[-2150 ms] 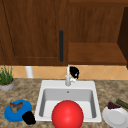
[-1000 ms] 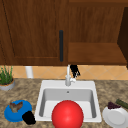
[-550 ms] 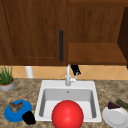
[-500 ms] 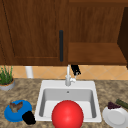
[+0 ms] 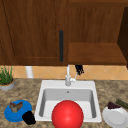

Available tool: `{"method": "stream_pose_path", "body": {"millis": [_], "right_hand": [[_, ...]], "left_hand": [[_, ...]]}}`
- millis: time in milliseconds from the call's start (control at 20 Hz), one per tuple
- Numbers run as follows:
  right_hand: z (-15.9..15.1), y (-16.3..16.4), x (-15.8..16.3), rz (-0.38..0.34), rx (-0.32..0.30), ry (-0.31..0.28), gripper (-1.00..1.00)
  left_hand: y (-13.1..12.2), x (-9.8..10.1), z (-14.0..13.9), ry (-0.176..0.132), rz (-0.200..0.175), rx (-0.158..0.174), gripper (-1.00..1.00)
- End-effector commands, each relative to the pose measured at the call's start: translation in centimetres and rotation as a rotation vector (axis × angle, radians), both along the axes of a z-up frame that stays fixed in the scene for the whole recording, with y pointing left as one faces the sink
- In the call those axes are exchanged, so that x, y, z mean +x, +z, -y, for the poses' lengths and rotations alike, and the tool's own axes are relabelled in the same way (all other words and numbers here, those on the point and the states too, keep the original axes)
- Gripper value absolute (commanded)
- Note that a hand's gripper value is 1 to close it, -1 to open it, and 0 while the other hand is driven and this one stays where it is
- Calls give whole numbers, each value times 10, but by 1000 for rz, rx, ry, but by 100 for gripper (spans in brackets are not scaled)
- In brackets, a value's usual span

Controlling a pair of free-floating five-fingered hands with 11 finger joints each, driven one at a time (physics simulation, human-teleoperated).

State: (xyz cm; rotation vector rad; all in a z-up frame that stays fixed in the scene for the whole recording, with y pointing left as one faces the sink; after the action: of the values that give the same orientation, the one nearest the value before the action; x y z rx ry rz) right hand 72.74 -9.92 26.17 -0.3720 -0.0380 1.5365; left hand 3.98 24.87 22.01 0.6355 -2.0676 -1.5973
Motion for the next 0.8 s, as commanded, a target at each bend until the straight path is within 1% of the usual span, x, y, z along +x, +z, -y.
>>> {"method": "stream_pose_path", "body": {"millis": [0, 100, 250, 500, 600, 650, 750], "right_hand": [[26, 2, 0, 63, 48, 0, -100], [38, 2, 0, 64, 67, 2, -100], [58, 1, -4, 106, 84, 6, -100], [92, -10, -11, 168, 101, 16, -100], [104, -16, -19, 179, 111, 13, -100], [105, -15, -25, 187, 115, 6, -100], [115, -19, -35, 211, 114, 8, -100]], "left_hand": [[0, 0, 0, 0, 0, 0, 0], [0, 0, 0, 0, 0, 0, 0], [0, 0, 0, 0, 0, 0, 0], [0, 0, 0, 0, 0, 0, 0], [0, 0, 0, 0, 0, 0, 0], [0, 0, 0, 0, 0, 0, 0], [0, 0, 0, 0, 0, 0, 0]]}}
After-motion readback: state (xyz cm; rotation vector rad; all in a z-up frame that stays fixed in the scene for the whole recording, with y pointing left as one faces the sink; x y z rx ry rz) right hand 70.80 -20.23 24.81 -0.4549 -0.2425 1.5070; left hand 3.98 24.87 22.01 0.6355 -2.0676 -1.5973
